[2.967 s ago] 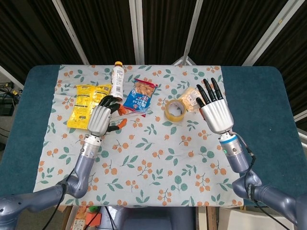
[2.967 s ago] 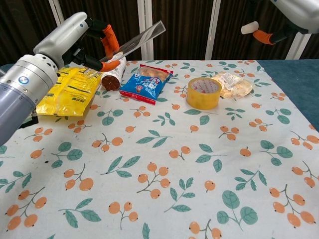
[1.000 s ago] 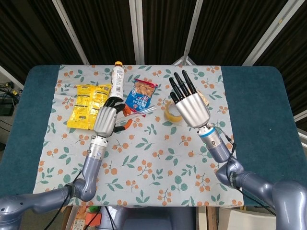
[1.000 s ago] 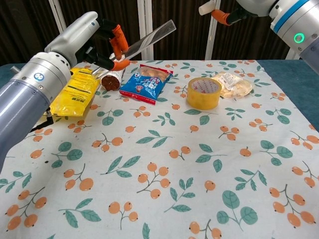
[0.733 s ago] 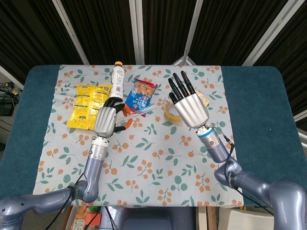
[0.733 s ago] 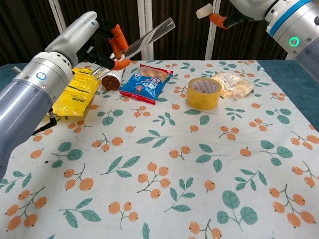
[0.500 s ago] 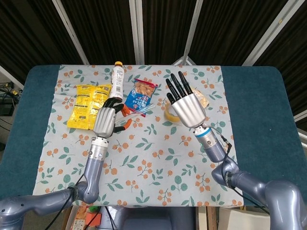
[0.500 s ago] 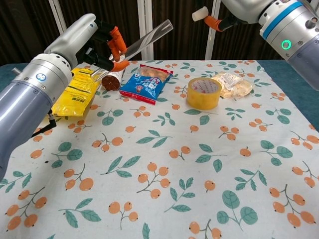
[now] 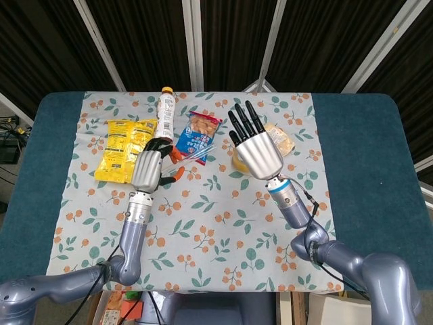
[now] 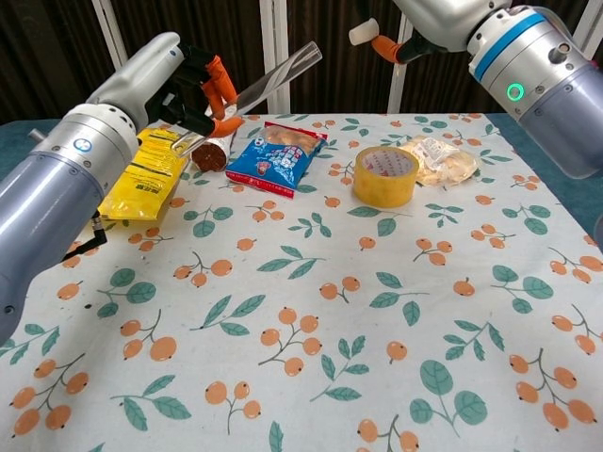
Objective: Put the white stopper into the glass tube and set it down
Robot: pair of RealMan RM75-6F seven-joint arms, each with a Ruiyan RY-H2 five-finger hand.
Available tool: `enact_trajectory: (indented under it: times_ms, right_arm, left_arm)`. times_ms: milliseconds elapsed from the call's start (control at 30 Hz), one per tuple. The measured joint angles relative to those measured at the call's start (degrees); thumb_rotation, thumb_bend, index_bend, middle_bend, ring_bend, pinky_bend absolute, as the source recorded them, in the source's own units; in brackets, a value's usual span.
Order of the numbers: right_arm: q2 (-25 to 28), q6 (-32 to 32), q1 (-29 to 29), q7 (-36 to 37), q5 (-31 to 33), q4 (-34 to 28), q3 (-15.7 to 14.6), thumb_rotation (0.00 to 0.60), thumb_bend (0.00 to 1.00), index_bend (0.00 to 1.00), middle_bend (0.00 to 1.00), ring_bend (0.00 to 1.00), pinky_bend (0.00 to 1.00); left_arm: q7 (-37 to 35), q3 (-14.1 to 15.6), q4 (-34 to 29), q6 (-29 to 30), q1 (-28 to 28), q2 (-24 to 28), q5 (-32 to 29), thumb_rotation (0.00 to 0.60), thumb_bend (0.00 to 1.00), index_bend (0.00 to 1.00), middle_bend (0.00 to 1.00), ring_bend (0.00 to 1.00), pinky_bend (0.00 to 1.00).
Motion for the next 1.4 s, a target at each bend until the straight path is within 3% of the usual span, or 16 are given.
enact_trajectory:
  times_ms: [1400]
  right_arm:
    - [-1.8,0.3,1.1,0.3,1.2,1.5,-0.8,0.6,0.39,0.7,0.23,0.03,0.0]
  left_arm:
    - [2.6,-1.3,-2.0,0.3,-0.8,-2.7,-2.8,0.6,0.58,0.7,0.71,0.27,0.18]
